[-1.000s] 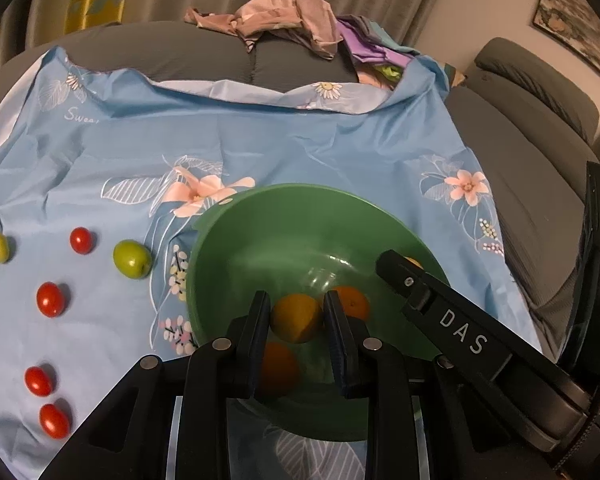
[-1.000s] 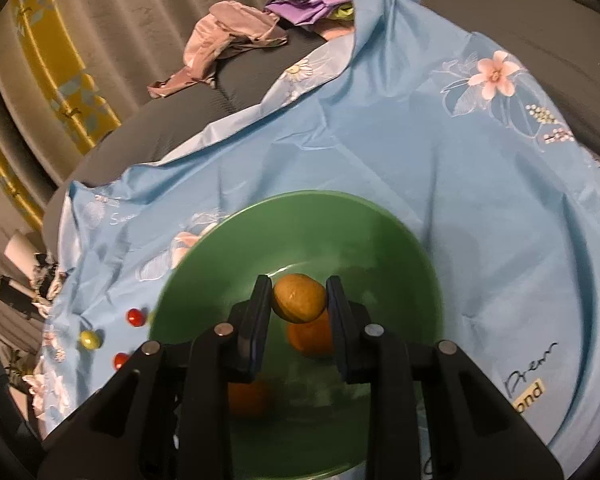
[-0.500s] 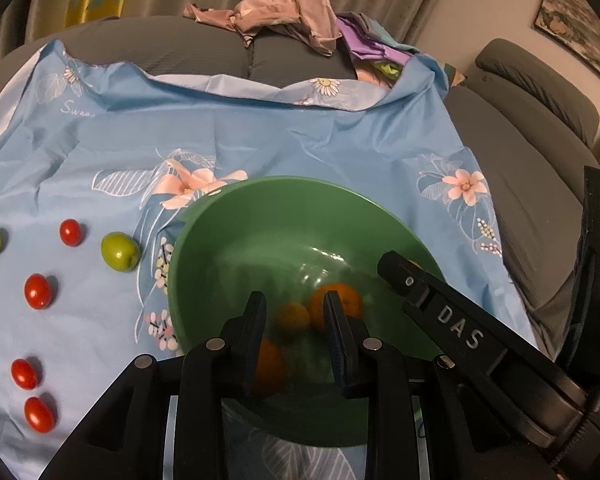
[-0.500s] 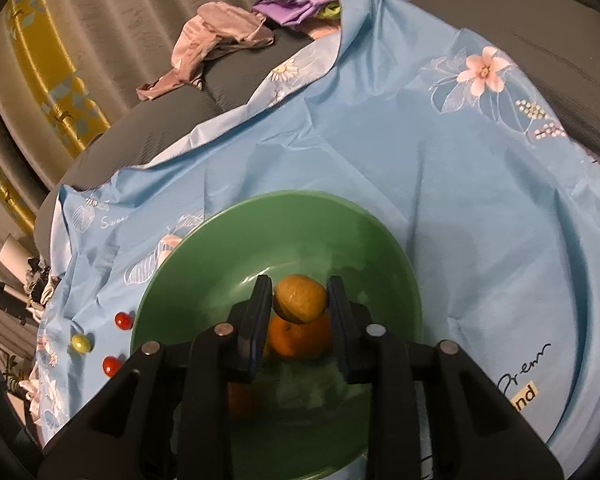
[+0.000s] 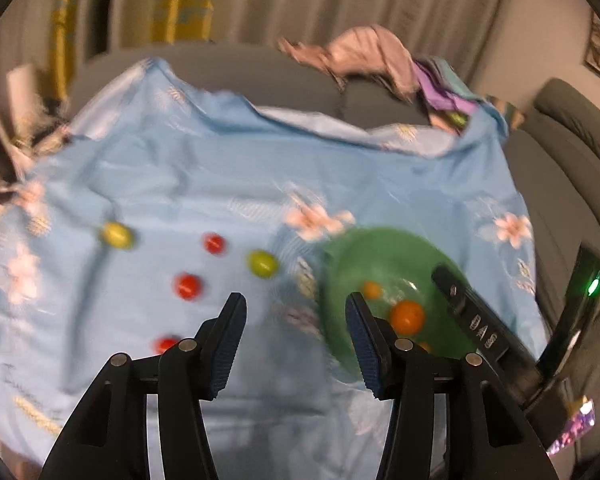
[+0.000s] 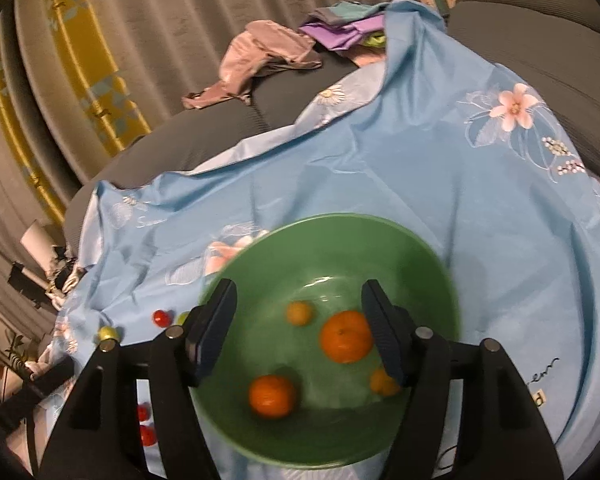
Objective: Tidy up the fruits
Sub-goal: 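Move both open tools back over the red cherry tomatoes, then grasp a red cherry tomato with the left tool while the right tool grasps another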
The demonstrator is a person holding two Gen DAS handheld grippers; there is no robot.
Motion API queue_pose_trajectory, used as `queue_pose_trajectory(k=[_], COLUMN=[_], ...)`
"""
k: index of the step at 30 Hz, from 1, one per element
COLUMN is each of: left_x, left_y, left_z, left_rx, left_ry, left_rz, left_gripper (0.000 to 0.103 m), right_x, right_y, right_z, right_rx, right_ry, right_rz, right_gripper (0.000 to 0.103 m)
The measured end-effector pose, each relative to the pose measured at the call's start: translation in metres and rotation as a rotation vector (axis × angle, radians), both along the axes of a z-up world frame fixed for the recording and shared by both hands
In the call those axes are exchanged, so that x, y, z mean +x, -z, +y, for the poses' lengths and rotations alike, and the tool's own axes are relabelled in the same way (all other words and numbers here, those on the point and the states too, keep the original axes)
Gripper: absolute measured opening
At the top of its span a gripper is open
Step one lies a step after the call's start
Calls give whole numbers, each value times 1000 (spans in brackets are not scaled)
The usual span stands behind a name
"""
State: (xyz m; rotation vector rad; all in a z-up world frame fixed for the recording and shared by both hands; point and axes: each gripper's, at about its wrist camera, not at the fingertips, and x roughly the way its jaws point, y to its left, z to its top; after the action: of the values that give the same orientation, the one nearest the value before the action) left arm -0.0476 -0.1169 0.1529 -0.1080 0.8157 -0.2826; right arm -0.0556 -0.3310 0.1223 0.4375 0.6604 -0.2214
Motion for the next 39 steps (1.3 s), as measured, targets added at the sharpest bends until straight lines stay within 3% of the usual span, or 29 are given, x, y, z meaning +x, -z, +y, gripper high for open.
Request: queue_pose_trajectory(k=[5,10,14,19,24,29,36,39], left_x=[-12,-16,-1,27,46,50,52,59], left_y=[-38,-25,-7,25,54,79,107,116], left_z=[43,88,108,137,151,148,130,122], left_rx=[-7,-27,14,-57,-15,-35,-82,-123], left_ry=[-82,-173,-169,-150,-171,-80,25,59], left_rz=[-90,-127,-118,-29,54,148,226,279], left_gripper=[57,58,58,58,58,58,56,56], right_x=[9,15,16,27,35,54,106,126], right_y=[-2,-5,-6,0,4,12,41,62], right_z=[28,59,79,93,110,136,164,179], right_rx=[0,-15,-8,-33,-51,0,121,109], right_ry=[-86,-184,-257,-271,-305,-413,-555,-599], right_rz=[5,-11,-29,4,38,81,213,295], right_gripper=[68,68,68,68,68,67,48,44])
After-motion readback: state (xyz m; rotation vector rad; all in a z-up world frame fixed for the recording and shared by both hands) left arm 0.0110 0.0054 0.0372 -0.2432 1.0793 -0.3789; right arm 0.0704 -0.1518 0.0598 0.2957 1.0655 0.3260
